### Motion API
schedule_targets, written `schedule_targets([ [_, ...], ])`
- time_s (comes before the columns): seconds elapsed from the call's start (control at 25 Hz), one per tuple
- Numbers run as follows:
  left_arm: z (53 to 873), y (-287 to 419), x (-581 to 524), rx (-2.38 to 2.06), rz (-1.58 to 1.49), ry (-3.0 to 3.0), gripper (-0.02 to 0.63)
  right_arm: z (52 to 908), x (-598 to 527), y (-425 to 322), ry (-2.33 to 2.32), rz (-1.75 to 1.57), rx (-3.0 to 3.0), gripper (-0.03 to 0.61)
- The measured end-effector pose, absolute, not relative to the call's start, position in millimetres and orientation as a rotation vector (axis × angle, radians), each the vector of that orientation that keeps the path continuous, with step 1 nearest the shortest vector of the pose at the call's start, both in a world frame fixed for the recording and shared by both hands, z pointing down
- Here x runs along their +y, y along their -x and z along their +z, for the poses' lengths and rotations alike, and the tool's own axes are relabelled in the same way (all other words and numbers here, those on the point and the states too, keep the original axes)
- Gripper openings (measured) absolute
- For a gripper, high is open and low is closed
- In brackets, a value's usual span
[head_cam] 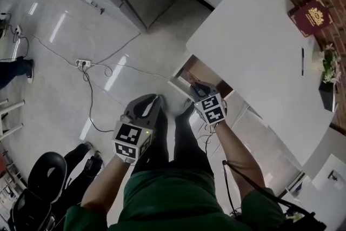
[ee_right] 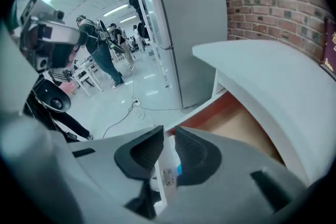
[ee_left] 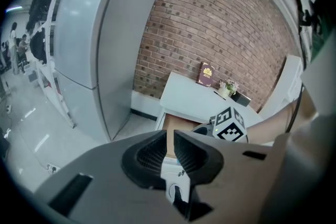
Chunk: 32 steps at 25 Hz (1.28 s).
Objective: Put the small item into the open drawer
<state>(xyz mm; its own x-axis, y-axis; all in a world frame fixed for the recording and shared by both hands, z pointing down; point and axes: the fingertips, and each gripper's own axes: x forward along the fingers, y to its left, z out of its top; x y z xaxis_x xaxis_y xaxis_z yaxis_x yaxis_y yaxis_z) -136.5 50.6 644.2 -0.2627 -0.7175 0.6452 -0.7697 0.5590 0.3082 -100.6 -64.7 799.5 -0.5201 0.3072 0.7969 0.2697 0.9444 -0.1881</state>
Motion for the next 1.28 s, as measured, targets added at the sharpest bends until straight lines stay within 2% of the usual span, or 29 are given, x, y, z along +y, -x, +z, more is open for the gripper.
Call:
schedule_targets([
  [0.52, 578, 190, 37, -2.204, 0.137, -1.217, 0.035, 630, -81, 144, 0.344, -0.023, -2.473, 0.044],
  [0.8, 495, 231, 30, -2.371, 0.120, -1.234, 0.035, 507, -108, 174, 0.280, -0.115, -2.698, 0.021],
  [1.28, 367, 244, 12, -2.598, 0.026, -1.323, 0.035, 349, -127, 189, 0.114, -0.109, -3.002, 0.006],
])
